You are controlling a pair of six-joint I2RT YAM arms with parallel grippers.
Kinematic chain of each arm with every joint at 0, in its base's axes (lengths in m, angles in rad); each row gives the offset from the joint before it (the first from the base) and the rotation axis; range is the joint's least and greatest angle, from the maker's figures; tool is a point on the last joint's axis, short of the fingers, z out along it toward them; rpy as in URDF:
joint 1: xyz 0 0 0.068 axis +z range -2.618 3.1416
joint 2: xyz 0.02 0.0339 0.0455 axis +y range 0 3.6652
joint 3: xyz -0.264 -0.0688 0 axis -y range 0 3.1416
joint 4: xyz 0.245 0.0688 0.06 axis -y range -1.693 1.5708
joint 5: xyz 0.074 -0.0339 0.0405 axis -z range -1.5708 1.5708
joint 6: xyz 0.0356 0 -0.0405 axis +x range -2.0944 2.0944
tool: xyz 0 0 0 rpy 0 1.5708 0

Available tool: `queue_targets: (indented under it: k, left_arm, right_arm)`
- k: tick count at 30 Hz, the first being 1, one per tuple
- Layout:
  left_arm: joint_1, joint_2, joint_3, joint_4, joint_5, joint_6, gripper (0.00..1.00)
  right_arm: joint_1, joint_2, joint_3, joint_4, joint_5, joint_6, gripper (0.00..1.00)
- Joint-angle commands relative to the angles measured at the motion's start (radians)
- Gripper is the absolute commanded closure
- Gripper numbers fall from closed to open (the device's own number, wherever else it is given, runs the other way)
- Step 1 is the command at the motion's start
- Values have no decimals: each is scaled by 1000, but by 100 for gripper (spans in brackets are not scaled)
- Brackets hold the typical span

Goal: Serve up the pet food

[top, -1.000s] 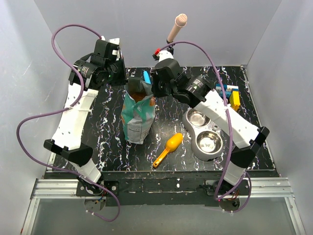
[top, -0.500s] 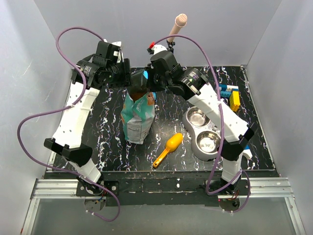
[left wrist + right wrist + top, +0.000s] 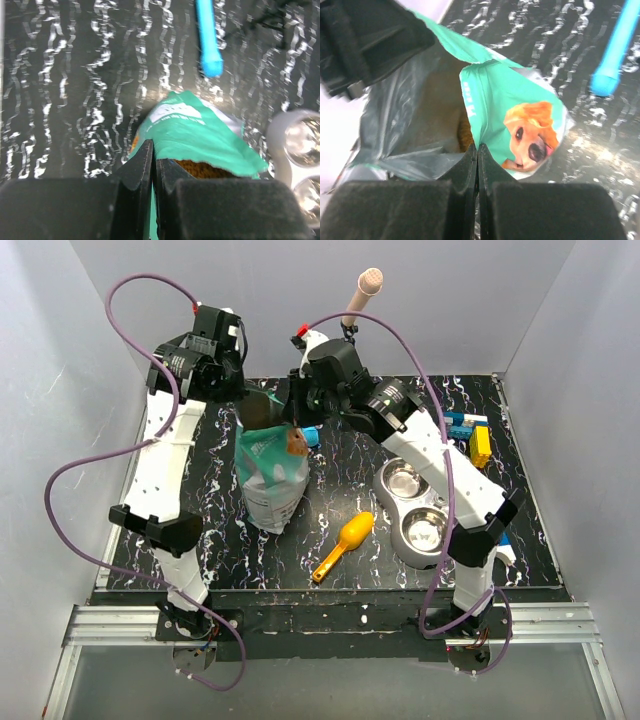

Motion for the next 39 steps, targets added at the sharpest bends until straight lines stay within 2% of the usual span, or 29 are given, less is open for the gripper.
queue_targets:
  k: [1,3,5,8,11,13,14,17,19,20,22,25,27,30,34,35,36,37,39]
  left_arm:
    - [58,-89,129,-101,-276,32,100]
    - [67,-127,83,-24,-279,68,100]
    - [68,-123,109,13,-279,89,100]
    - [67,-68,209,21,-300,135,100]
    - [66,-75,180,65,-287,135,100]
    - [66,-98,108,52,-184,60,100]
    - [67,-106,56,41,-85,21,100]
    - [63,-158,-226,100,234,-81,100]
    - [54,-211,-407,223,402,-133,100]
    - [46,-236,-502,293,454,-158,100]
    - [31,-264,-588,375,529,-193,100]
    - [5,-264,-641,398,601,-207,100]
    - [-8,-258,-673,409,649,-213,100]
    - [-32,-255,-710,429,693,-221,100]
    - [-48,-238,-687,426,672,-222,100]
    - [-48,-233,-667,424,662,-221,100]
    - [-48,-226,-646,415,645,-222,100]
    - [-48,-221,-629,401,623,-222,100]
    - [-48,-213,-601,381,570,-228,100]
  right_arm:
    - [16,22,80,327,-261,103,99]
    - [16,68,158,368,-274,141,99]
    - [14,93,189,413,-277,180,99]
    - [13,84,132,517,-306,256,99]
    - [11,76,100,468,-311,261,99]
    - [7,27,16,383,-266,234,99]
    - [-1,-19,-73,355,-248,224,99]
    - [-50,-137,-303,275,-213,226,99]
    - [-96,-192,-427,211,-226,209,99]
    - [-110,-218,-479,175,-228,201,99]
    - [-128,-267,-553,135,-242,174,99]
    - [-132,-324,-593,94,-240,161,99]
    - [-132,-323,-555,46,-237,164,98]
    - [-132,-280,-474,-41,-252,172,80]
    - [-132,-255,-391,-210,-255,178,50]
    - [-132,-273,-400,-237,-242,178,41]
    - [-130,-299,-420,-247,-233,178,26]
    - [-130,-335,-451,-254,-222,184,20]
    - [-127,-416,-523,-267,-171,213,15]
